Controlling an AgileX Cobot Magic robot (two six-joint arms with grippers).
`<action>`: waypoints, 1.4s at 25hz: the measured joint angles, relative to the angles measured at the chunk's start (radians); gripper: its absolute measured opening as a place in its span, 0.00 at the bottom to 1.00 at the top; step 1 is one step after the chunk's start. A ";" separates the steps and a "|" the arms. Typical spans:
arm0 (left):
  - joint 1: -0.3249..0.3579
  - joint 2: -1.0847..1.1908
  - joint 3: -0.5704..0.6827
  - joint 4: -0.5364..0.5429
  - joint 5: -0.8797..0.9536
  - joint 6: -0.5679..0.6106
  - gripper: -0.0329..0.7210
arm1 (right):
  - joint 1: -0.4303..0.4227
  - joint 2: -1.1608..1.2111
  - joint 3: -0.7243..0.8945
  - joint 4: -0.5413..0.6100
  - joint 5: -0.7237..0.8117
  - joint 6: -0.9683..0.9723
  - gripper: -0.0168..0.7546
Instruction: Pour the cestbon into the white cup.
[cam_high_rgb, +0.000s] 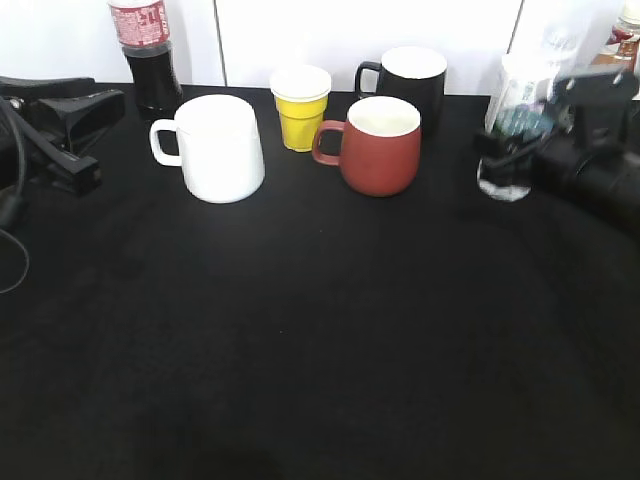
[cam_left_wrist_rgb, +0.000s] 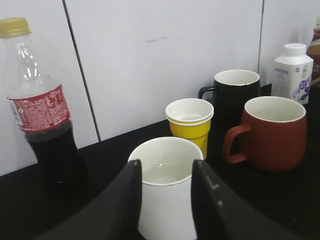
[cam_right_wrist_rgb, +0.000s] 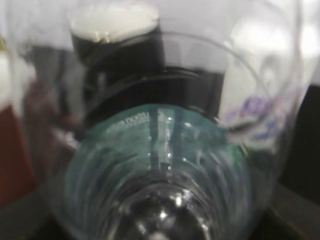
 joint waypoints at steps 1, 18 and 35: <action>0.000 0.000 0.000 0.001 0.000 0.000 0.39 | 0.000 0.026 0.000 0.012 -0.021 -0.006 0.67; -0.138 -0.033 -0.150 -0.097 0.739 -0.122 0.39 | 0.000 -0.420 0.148 0.044 0.642 0.035 0.87; -0.202 -1.121 -0.107 -0.415 1.714 0.120 0.39 | 0.001 -1.739 0.085 0.338 1.909 -0.219 0.79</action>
